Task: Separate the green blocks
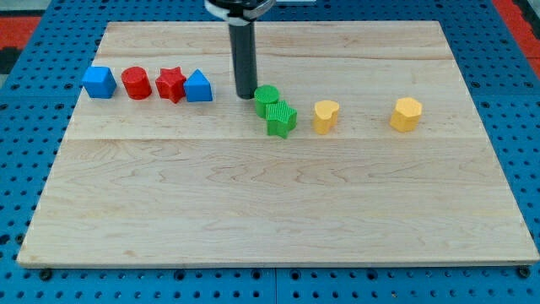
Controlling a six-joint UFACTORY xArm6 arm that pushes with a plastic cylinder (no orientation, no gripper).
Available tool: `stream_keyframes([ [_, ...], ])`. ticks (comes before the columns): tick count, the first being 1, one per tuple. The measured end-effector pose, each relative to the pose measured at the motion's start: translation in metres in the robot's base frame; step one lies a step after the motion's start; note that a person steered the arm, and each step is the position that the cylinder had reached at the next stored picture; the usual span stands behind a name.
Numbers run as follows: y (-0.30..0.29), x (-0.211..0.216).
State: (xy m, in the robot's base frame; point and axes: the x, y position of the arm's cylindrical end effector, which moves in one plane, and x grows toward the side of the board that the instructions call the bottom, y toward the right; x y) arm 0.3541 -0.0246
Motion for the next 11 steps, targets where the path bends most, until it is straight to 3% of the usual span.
stream_keyframes([
  [3,0.046,0.001],
  [6,0.047,0.03],
  [8,0.047,0.098],
  [9,0.032,0.104],
  [10,-0.029,0.104],
  [11,-0.01,0.132],
])
